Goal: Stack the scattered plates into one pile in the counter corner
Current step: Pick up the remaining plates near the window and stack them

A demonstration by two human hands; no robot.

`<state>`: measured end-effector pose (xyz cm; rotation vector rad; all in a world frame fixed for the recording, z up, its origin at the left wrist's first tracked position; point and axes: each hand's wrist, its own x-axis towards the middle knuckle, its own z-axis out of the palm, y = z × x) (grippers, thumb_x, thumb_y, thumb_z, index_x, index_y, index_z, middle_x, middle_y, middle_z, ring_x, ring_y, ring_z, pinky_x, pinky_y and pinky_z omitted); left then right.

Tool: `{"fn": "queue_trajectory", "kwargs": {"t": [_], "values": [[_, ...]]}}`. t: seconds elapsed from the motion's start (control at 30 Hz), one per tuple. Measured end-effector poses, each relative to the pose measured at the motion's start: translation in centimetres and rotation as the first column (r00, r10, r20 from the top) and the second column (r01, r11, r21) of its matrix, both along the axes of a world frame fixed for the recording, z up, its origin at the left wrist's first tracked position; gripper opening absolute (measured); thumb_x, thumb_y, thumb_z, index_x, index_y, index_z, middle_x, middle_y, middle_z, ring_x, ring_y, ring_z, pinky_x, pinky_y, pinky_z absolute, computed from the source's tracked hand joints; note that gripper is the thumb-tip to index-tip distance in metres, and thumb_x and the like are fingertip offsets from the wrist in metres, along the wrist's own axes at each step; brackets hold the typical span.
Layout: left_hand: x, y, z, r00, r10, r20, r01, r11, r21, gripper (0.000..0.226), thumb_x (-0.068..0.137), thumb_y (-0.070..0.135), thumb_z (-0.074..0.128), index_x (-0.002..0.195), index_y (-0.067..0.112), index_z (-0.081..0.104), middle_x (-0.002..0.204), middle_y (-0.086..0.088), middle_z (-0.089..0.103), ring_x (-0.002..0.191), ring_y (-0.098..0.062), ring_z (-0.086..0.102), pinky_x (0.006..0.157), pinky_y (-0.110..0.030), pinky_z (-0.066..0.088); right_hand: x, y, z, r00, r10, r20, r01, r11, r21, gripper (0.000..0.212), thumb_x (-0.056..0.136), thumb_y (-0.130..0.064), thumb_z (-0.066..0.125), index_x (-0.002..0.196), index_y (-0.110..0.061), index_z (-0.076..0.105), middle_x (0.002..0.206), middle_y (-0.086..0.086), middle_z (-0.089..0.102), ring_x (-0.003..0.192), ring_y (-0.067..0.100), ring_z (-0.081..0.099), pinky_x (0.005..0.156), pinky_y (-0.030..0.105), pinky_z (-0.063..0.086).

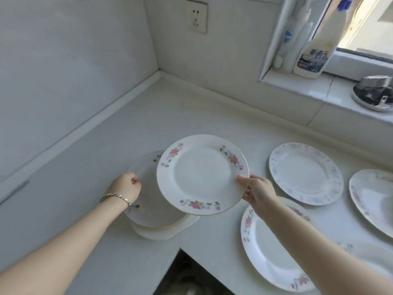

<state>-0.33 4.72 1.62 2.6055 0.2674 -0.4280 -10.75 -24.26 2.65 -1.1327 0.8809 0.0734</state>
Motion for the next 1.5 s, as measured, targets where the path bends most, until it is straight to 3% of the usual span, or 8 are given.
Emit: {"fn": "queue_trajectory", "kwargs": {"t": [0.4, 0.53, 0.73, 0.87, 1.1, 1.2, 1.33, 1.5], "values": [[2.0, 7.8, -2.4, 0.996, 0.067, -0.062, -0.072, 0.993, -0.092, 0.02, 0.088, 0.012, 0.045, 0.077, 0.024, 0.057, 0.092, -0.009, 0.073, 0.087, -0.029, 0.069, 0.08, -0.035, 0.054, 3.7, 9.9, -3.0, 0.985, 0.122, -0.121, -0.146, 0.965, -0.218, 0.008, 0.088, -0.004, 0.053, 0.082, -0.006, 0.058, 0.084, 0.013, 0.062, 0.069, 0.024, 0.06, 0.063, 0.033, 0.054], [2.7, 8.3, -2.4, 0.994, 0.072, -0.078, -0.081, 0.99, -0.119, 0.021, 0.087, 0.011, 0.044, 0.076, 0.025, 0.056, 0.08, -0.004, 0.07, 0.084, -0.028, 0.07, 0.08, -0.035, 0.054, 3.2, 10.5, -3.4, 0.91, 0.273, -0.311, -0.412, 0.667, -0.621, 0.025, 0.089, -0.026, 0.051, 0.109, -0.012, 0.055, 0.086, 0.006, 0.066, 0.08, 0.028, 0.064, 0.067, 0.035, 0.052], [2.8, 8.0, -2.0, 0.996, 0.068, -0.056, -0.074, 0.989, -0.126, 0.023, 0.087, 0.012, 0.045, 0.071, 0.028, 0.052, 0.089, -0.006, 0.072, 0.083, -0.029, 0.069, 0.082, -0.038, 0.055, 3.6, 11.2, -4.1, 0.779, 0.382, -0.497, -0.623, 0.378, -0.685, 0.041, 0.092, -0.037, 0.044, 0.129, -0.022, 0.039, 0.09, 0.005, 0.069, 0.076, 0.024, 0.059, 0.048, 0.026, 0.035], [2.4, 6.9, -1.3, 1.0, 0.004, -0.028, -0.007, 0.997, -0.079, 0.021, 0.087, 0.013, 0.044, 0.073, 0.026, 0.053, 0.089, -0.006, 0.072, 0.082, -0.029, 0.068, 0.078, -0.035, 0.054, 3.8, 10.9, -4.4, 0.697, 0.372, -0.613, -0.71, 0.242, -0.661, 0.046, 0.093, -0.05, 0.036, 0.126, -0.018, 0.044, 0.099, 0.005, 0.065, 0.087, 0.026, 0.061, 0.058, 0.028, 0.04], [0.1, -0.4, 0.4, 0.968, -0.252, 0.005, 0.252, 0.967, -0.035, 0.022, 0.09, 0.012, 0.042, 0.1, 0.015, 0.061, 0.1, -0.005, 0.07, 0.081, -0.025, 0.057, 0.069, -0.025, 0.042, -0.3, 4.2, -4.9, 0.734, 0.342, -0.586, -0.678, 0.328, -0.658, 0.033, 0.092, -0.041, 0.04, 0.109, -0.023, 0.061, 0.087, 0.004, 0.072, 0.085, 0.024, 0.067, 0.066, 0.026, 0.044], [-1.6, -5.0, 0.2, 0.931, -0.363, -0.038, 0.361, 0.931, -0.049, 0.024, 0.09, 0.015, 0.041, 0.103, 0.016, 0.061, 0.097, -0.002, 0.068, 0.089, -0.025, 0.062, 0.076, -0.031, 0.05, -4.1, -1.2, -5.2, 0.735, 0.261, -0.626, -0.677, 0.332, -0.657, 0.028, 0.091, -0.028, 0.045, 0.112, -0.019, 0.062, 0.103, 0.005, 0.07, 0.097, 0.023, 0.064, 0.07, 0.025, 0.041], [-4.2, -11.0, -0.3, 0.879, -0.472, -0.063, 0.467, 0.881, -0.076, 0.023, 0.087, 0.013, 0.042, 0.099, 0.017, 0.062, 0.086, 0.001, 0.061, 0.085, -0.025, 0.059, 0.075, -0.029, 0.047, -9.1, -7.7, -5.5, 0.705, 0.147, -0.694, -0.698, 0.317, -0.642, 0.042, 0.091, -0.029, 0.052, 0.13, -0.014, 0.05, 0.131, 0.007, 0.05, 0.118, 0.024, 0.053, 0.096, 0.03, 0.04], [-6.8, -15.7, -1.9, 0.85, -0.521, -0.073, 0.513, 0.851, -0.11, 0.015, 0.088, 0.014, 0.043, 0.088, 0.019, 0.057, 0.079, 0.001, 0.06, 0.076, -0.024, 0.057, 0.077, -0.032, 0.051, -12.0, -12.1, -7.5, 0.606, 0.134, -0.784, -0.748, 0.431, -0.504, 0.061, 0.085, -0.039, 0.06, 0.132, -0.006, 0.039, 0.131, 0.016, 0.044, 0.122, 0.03, 0.045, 0.097, 0.034, 0.039]]}}
